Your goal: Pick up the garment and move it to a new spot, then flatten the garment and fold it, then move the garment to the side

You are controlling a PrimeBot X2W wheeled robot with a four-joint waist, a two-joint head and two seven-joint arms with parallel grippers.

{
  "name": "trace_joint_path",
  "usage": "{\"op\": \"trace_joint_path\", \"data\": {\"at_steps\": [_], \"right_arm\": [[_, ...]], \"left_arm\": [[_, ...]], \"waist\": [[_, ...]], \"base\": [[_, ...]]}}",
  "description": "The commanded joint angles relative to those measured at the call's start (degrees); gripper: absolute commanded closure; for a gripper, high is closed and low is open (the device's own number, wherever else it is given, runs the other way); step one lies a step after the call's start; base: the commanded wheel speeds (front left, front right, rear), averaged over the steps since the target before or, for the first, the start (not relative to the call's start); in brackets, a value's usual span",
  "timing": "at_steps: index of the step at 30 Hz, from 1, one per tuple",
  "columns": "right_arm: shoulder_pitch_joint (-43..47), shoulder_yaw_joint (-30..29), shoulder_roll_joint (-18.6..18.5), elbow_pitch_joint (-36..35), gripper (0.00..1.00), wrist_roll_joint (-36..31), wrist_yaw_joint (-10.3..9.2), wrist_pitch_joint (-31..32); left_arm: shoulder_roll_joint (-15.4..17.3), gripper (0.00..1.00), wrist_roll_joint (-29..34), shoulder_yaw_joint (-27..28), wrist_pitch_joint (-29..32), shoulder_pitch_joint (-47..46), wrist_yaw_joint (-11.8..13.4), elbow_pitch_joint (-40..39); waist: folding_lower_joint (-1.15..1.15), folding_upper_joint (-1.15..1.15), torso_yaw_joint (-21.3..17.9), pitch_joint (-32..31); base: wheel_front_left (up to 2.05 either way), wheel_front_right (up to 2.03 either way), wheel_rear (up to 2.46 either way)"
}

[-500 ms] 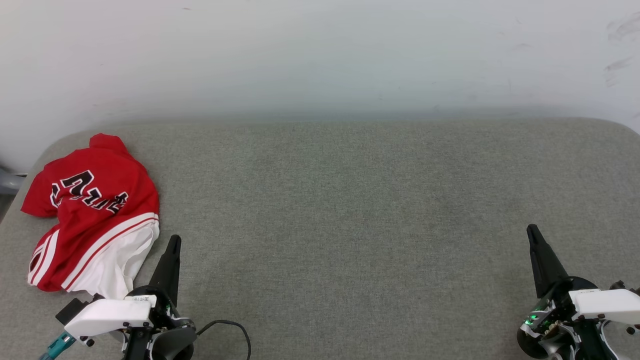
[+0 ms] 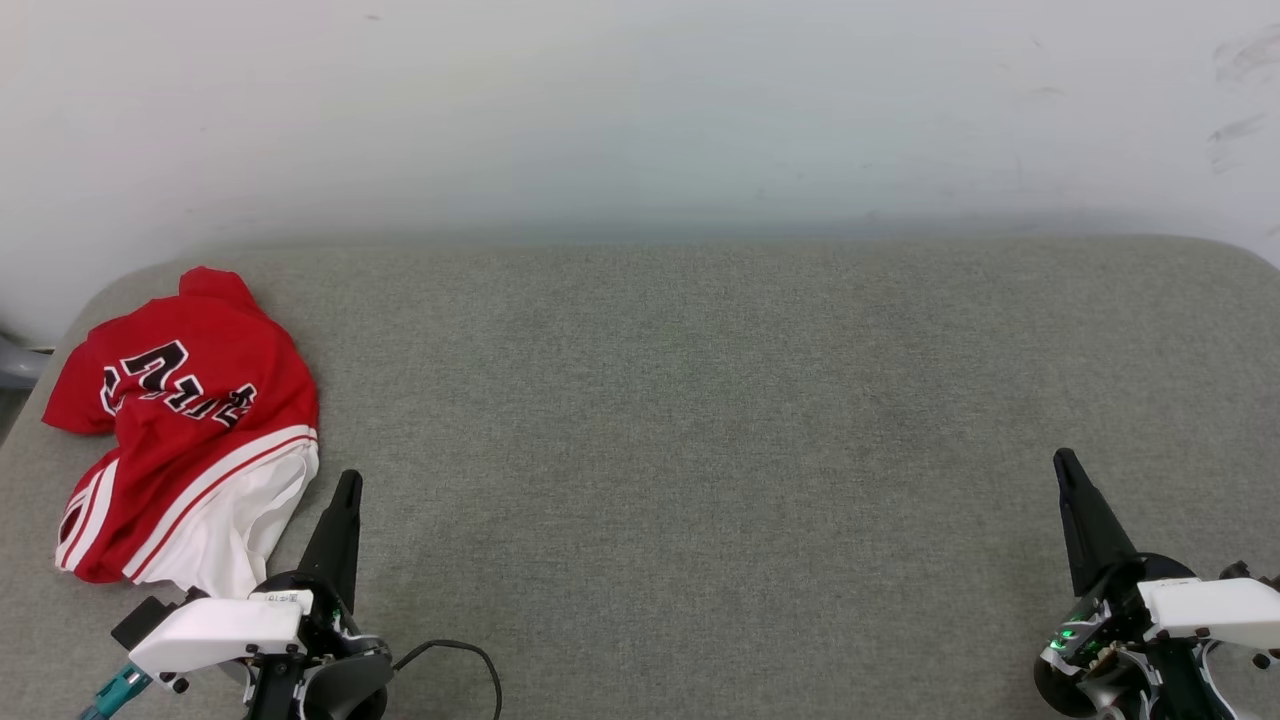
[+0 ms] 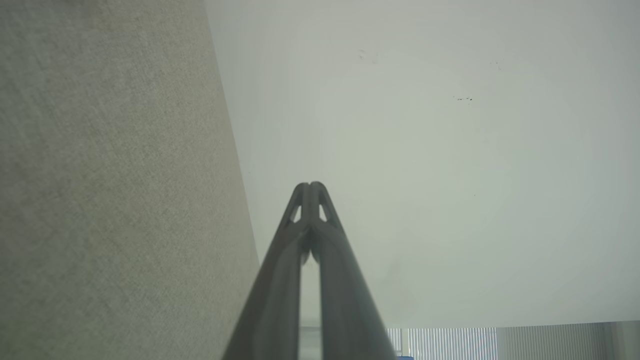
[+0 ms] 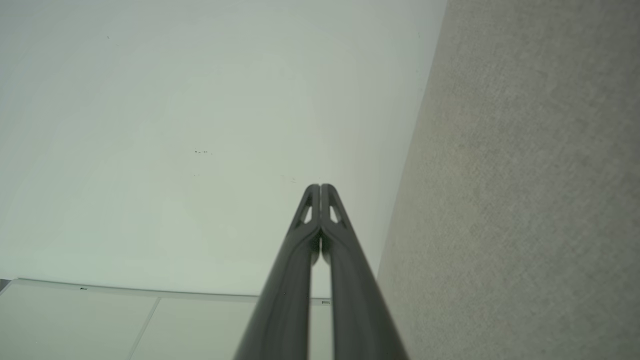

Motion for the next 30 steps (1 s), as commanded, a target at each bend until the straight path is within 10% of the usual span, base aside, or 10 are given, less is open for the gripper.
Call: {"op": "trace_joint_path", "data": {"at_steps": [1, 18, 19, 30], "right_arm": [[-0.65, 0.04, 0.2, 0.03, 1.0, 0.19, -0.02, 0.04], [-0.65, 0.05, 0.2, 0.02, 1.0, 0.19, -0.02, 0.04], [0.01, 0.0, 0.0, -0.01, 0.0, -0.02, 0.0, -0.03], [1.88, 0.21, 0.04, 0.44, 0.0, -4.64, -0.01, -2.45]], "left_arm": [[-0.06, 1.0, 0.0, 0.14, 0.11, -0.34, -0.12, -0.06], [-0.06, 1.0, 0.0, 0.14, 0.11, -0.34, -0.12, -0.06], [-0.01, 0.0, 0.01, 0.01, -0.03, 0.0, 0.0, -0.02], [-0.14, 0.0, 2.87, -0.51, -2.49, 1.61, 0.01, 0.01]], "waist": [[0.0, 0.0, 0.0, 0.0], [0.0, 0.0, 0.0, 0.0], [0.0, 0.0, 0.0, 0.0], [0.0, 0.0, 0.02, 0.1]], "base": [[0.0, 0.0, 0.0], [0.0, 0.0, 0.0], [0.0, 0.0, 0.0], [0.0, 0.0, 0.0]]}}
